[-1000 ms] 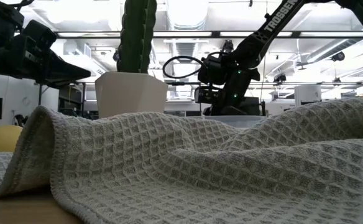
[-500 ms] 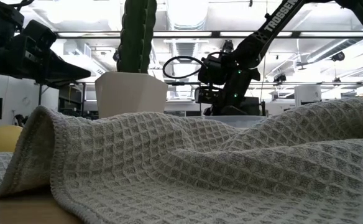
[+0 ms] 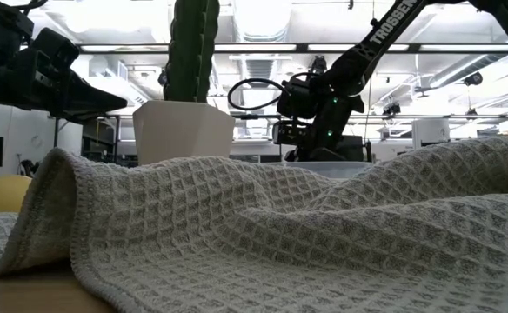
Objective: Pick and placing Produce into tupperware
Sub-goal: Put the cherry into the transparent bin
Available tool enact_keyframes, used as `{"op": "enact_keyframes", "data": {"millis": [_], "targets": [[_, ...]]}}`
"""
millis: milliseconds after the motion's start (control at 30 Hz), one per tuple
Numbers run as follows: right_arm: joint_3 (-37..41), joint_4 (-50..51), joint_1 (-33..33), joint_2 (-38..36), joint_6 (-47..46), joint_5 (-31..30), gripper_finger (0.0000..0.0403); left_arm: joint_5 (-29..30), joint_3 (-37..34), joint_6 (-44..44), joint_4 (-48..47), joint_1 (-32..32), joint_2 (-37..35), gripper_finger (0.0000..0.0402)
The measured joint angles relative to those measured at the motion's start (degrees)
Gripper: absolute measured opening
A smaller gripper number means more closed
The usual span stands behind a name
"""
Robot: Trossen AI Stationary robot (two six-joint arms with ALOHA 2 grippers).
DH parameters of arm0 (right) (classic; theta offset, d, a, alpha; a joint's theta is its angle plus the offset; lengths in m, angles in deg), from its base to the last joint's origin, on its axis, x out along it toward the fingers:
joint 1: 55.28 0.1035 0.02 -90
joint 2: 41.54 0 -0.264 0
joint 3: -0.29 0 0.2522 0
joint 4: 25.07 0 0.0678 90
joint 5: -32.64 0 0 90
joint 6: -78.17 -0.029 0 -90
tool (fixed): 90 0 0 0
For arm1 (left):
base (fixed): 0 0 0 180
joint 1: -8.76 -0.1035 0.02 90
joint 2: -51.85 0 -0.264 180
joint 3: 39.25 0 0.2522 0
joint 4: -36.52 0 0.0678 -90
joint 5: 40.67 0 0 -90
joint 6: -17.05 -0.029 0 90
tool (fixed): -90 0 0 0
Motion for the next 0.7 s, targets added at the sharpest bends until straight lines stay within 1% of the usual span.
{"op": "enact_keyframes", "data": {"millis": [200,300,500,700], "targets": [[0.0,0.0,0.0,0.0,0.5,0.0,0.0010,0.0,0.0,0.0,0.0,0.0,0.0,0.0000],[0.0,0.0,0.0,0.0,0.4,-0.2,0.0008,0.0,0.0,0.0,0.0,0.0,0.0,0.0000],[0.0,0.2,0.0,0.0,0.4,-2.6,0.0008,0.0,0.0,0.0,0.0,0.0,0.0,0.0000],[0.0,0.3,0.0,-1.5,0.2,-2.6,0.0008,0.0,0.0,0.0,0.0,0.0,0.0,0.0000]]}}
